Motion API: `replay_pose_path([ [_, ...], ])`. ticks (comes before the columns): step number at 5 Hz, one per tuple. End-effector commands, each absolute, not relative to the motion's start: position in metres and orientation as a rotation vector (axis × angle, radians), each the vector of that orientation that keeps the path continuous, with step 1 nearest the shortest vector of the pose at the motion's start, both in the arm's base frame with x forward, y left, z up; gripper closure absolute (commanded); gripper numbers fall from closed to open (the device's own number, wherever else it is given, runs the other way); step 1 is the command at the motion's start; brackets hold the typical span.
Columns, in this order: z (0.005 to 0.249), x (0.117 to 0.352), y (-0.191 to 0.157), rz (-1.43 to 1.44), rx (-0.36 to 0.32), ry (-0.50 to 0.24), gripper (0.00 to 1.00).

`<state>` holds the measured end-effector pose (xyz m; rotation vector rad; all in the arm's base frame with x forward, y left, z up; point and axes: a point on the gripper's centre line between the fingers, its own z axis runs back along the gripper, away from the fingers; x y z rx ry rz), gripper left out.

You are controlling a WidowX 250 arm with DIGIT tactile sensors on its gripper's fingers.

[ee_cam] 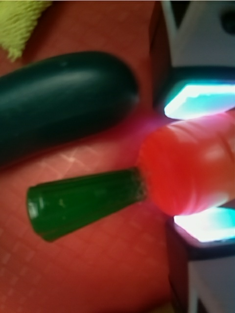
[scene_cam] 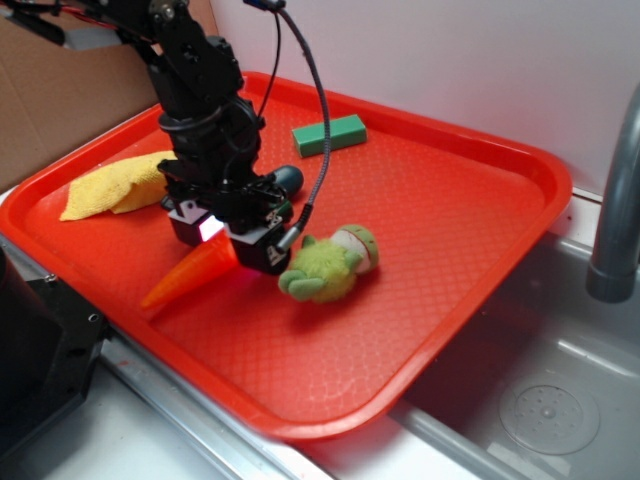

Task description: Grab the carrot.

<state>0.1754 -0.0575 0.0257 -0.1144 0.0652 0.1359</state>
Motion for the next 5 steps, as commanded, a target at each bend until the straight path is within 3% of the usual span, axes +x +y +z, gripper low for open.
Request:
replay_pose_path([
  [1,0.12,0.201,-0.064,0.228,-0.165,0.025,1.0],
  [2,0.164,0.213,-0.058,0.261,-0.186,-0.014,1.0],
  [3,0.194,0.214,-0.054,0.289,-0.161,-0.071,1.0],
  [4,0.192,0.222,-0.048,0.285,-0.098,-0.075,1.0],
  [5,0.184,0.226,-0.041,0.283,-0.107,0.006,0.34],
])
